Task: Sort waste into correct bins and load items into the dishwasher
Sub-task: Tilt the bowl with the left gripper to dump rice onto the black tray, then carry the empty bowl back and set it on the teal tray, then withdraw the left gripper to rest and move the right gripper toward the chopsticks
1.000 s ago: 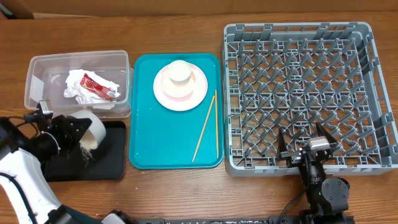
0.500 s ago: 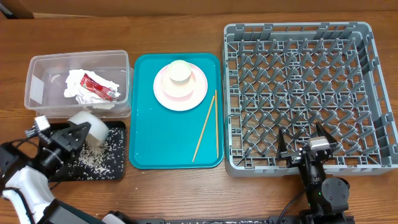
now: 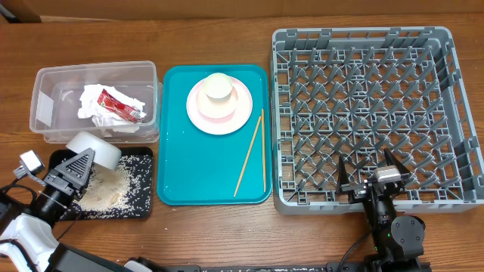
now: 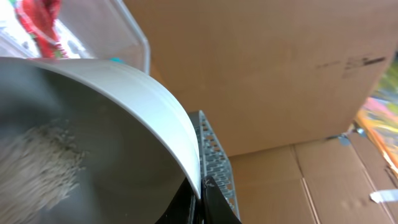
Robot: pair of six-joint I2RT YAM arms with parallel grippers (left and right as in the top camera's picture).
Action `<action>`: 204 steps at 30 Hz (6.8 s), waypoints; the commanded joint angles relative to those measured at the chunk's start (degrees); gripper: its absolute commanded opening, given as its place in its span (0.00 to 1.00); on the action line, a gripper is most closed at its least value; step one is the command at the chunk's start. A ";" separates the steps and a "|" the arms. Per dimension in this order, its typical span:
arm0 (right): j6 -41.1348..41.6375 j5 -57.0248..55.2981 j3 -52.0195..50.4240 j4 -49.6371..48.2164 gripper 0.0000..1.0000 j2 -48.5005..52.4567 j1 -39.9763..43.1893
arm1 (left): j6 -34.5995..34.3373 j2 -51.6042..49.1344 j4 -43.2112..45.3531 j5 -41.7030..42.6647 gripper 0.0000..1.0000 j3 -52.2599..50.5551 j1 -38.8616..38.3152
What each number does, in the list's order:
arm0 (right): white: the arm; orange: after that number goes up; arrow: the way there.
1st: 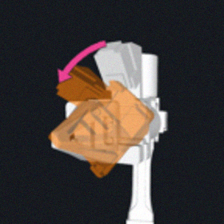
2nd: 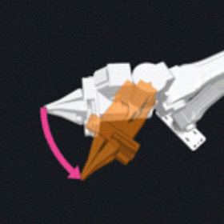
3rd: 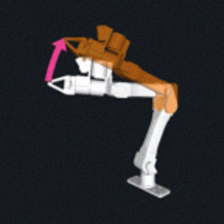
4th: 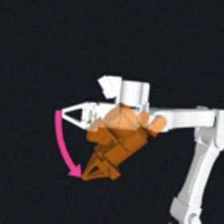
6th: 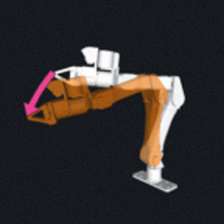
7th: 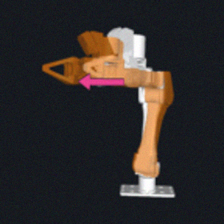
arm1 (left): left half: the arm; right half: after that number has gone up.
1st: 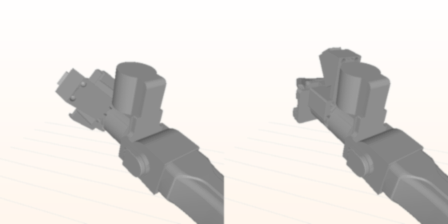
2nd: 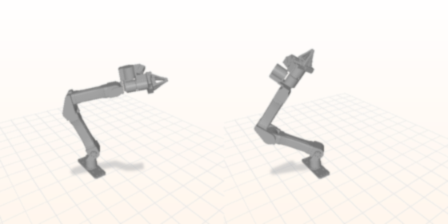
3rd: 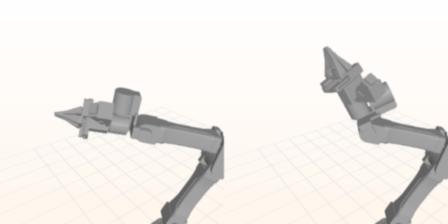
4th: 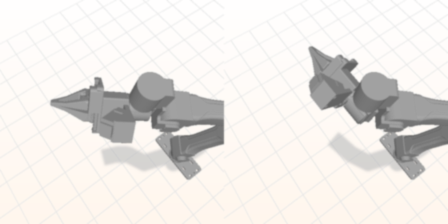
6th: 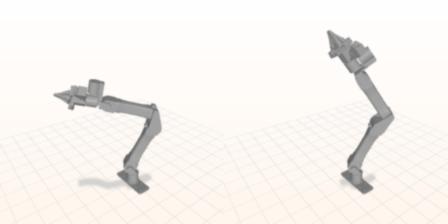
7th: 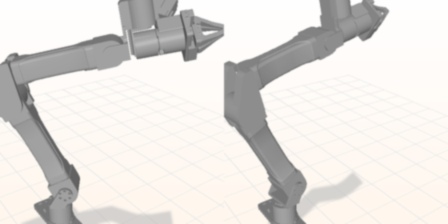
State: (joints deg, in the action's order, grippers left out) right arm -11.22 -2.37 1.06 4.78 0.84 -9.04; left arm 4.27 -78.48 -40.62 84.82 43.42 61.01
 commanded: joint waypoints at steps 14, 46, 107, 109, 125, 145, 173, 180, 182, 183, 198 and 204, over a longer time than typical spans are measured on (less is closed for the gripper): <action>-0.17 -0.48 -0.59 -0.20 1.00 -0.55 0.17 | 4.87 0.81 -2.60 5.77 0.04 -0.57 0.20; -0.17 -0.48 -0.59 -0.20 1.00 -0.55 0.17 | -0.26 0.33 -2.62 -2.32 0.04 -0.55 -4.55; -0.17 -0.48 -0.59 -0.20 1.00 -0.55 0.17 | -34.56 -9.16 -3.61 -84.80 0.04 12.13 -86.77; -0.17 -0.48 -0.59 -0.20 1.00 -0.55 0.17 | -34.56 -10.56 -2.71 -84.80 0.04 12.13 -86.77; -0.17 -0.48 -0.59 -0.22 1.00 -0.55 0.17 | -34.05 -12.11 1.62 -85.22 0.41 15.47 -86.31; -0.17 -0.90 -0.59 -0.24 1.00 -0.55 0.17 | -28.46 -11.63 -16.61 -95.76 1.00 42.14 -83.69; 16.20 15.10 12.52 -7.67 1.00 3.50 0.11 | -28.48 -11.85 -19.17 -97.26 1.00 42.14 -83.14; 16.24 17.29 34.86 8.02 1.00 22.62 0.11 | -28.48 -11.82 -19.17 -97.26 1.00 42.14 -83.14; 16.24 20.52 42.05 12.72 1.00 29.99 0.11 | -28.48 -11.85 -19.17 -97.26 1.00 42.14 -83.14; 16.24 23.10 45.99 15.10 1.00 34.40 0.09 | -28.48 -11.85 -19.17 -97.26 1.00 42.14 -83.14; 20.06 41.51 57.83 5.99 1.00 74.90 -17.38 | -28.48 -11.85 -19.17 -97.26 1.00 42.14 -83.14; 20.50 41.13 57.81 6.60 1.00 80.78 -18.16 | -28.48 -11.85 -19.17 -97.26 1.00 42.14 -83.14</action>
State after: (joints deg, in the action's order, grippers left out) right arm 8.36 38.04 58.04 11.42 81.23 -27.99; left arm -25.06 -90.13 -59.83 -11.44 84.38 -22.24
